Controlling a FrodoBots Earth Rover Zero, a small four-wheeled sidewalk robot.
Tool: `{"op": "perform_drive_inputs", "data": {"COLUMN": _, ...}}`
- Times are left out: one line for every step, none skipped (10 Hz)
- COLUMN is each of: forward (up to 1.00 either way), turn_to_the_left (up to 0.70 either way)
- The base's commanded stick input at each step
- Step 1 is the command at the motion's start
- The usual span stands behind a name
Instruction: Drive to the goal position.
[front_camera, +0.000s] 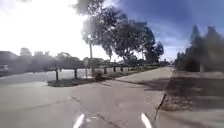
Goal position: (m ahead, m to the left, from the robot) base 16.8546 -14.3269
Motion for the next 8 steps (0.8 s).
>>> {"op": "perform_drive_inputs", "data": {"forward": 0.0, "turn_to_the_left": 0.0}}
{"op": "perform_drive_inputs", "data": {"forward": 0.0, "turn_to_the_left": 0.0}}
{"op": "perform_drive_inputs", "data": {"forward": 0.0, "turn_to_the_left": 0.0}}
{"op": "perform_drive_inputs", "data": {"forward": 0.0, "turn_to_the_left": 0.0}}
{"op": "perform_drive_inputs", "data": {"forward": 0.14, "turn_to_the_left": 0.0}}
{"op": "perform_drive_inputs", "data": {"forward": 0.54, "turn_to_the_left": 0.0}}
{"op": "perform_drive_inputs", "data": {"forward": 0.94, "turn_to_the_left": 0.0}}
{"op": "perform_drive_inputs", "data": {"forward": 1.0, "turn_to_the_left": 0.0}}
